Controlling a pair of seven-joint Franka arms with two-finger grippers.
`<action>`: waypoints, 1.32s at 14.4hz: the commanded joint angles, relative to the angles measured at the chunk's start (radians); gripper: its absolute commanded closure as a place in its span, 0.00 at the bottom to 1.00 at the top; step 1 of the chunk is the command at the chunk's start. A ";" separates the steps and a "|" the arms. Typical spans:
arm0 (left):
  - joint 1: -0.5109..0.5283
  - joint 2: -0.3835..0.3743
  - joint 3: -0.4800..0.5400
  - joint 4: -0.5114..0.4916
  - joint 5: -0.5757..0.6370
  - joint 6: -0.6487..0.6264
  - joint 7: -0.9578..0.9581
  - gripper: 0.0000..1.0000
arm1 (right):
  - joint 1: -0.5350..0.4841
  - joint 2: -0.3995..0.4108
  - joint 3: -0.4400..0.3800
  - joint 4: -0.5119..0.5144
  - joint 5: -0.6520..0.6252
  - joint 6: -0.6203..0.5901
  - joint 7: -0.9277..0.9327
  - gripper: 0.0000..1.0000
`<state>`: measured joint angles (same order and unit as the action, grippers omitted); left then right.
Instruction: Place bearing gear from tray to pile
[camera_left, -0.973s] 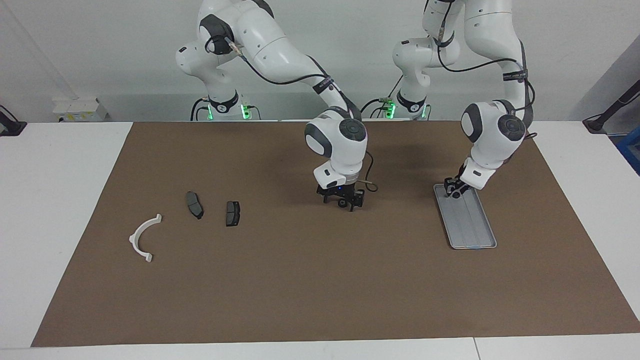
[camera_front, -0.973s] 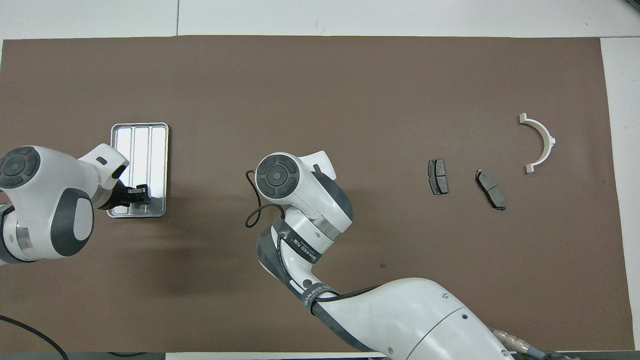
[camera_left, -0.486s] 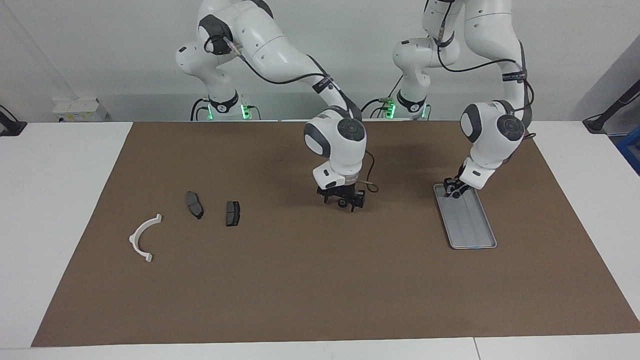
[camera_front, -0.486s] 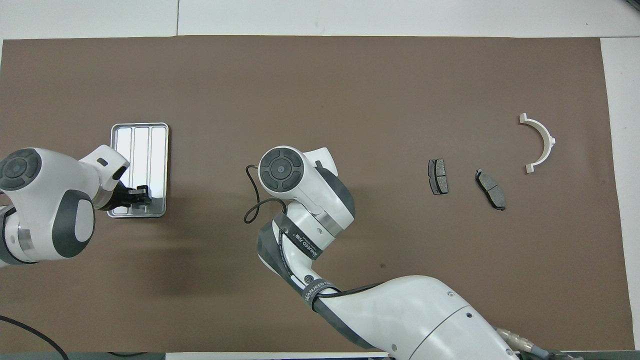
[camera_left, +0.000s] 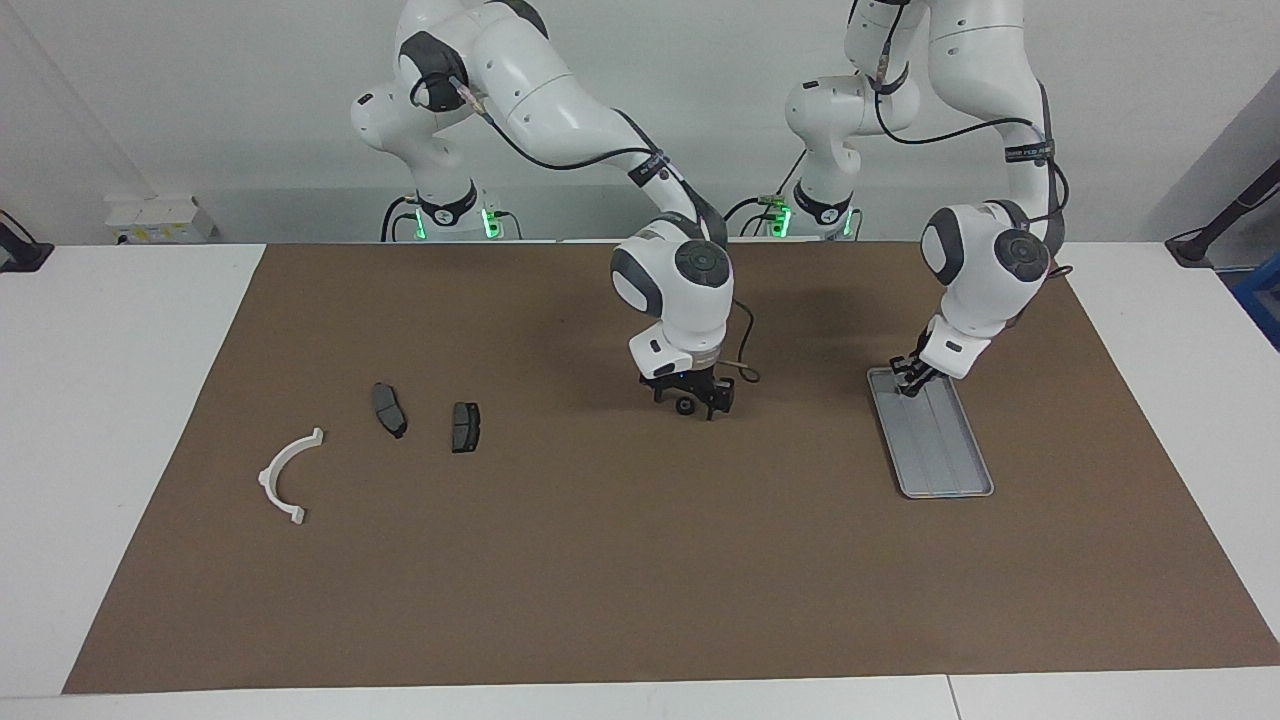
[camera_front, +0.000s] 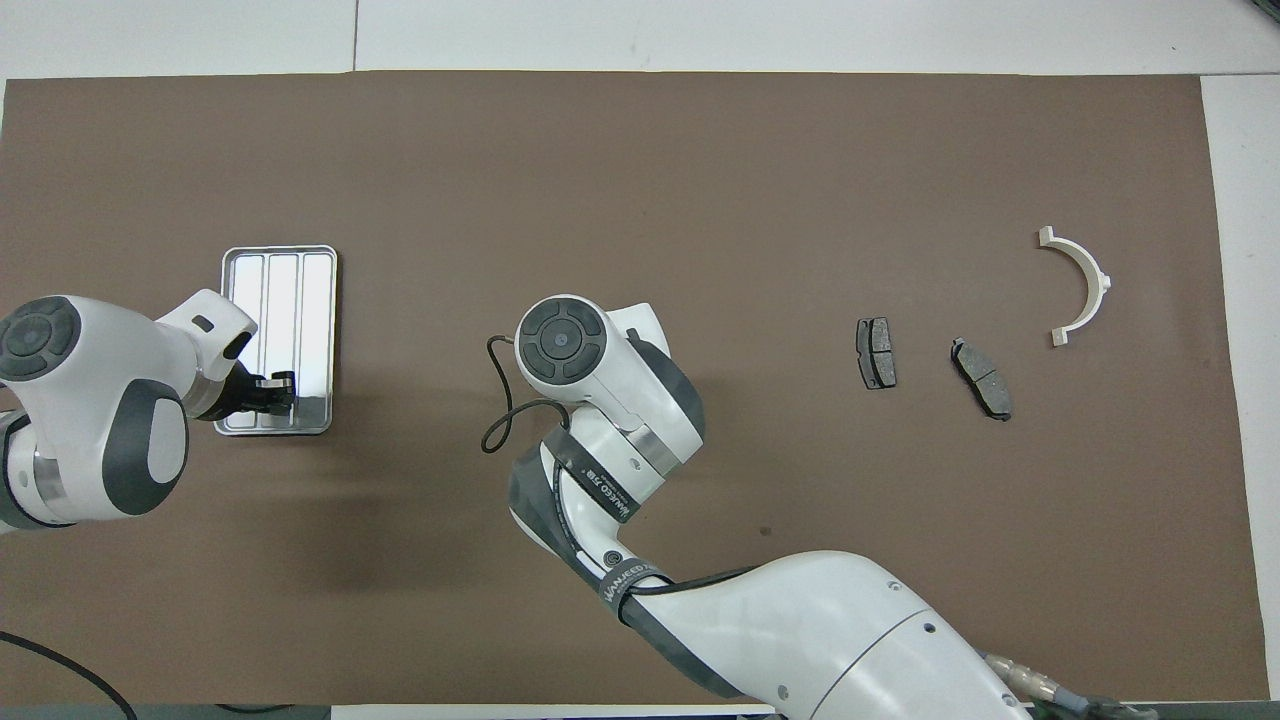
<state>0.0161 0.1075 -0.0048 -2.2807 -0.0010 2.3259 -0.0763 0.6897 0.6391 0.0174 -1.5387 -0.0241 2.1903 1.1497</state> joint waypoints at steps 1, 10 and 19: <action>0.022 -0.028 -0.012 0.036 -0.010 -0.063 -0.002 1.00 | -0.006 0.004 0.009 -0.006 0.010 -0.004 0.005 0.16; 0.005 -0.068 -0.017 0.170 -0.010 -0.289 -0.108 1.00 | -0.009 -0.001 0.010 0.003 0.041 -0.021 0.005 0.47; -0.074 -0.061 -0.021 0.248 -0.011 -0.359 -0.282 1.00 | -0.016 -0.001 0.009 0.011 0.043 -0.020 0.001 1.00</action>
<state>-0.0345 0.0531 -0.0343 -2.0663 -0.0039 2.0183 -0.3119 0.6856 0.6258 0.0159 -1.5354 0.0006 2.1614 1.1497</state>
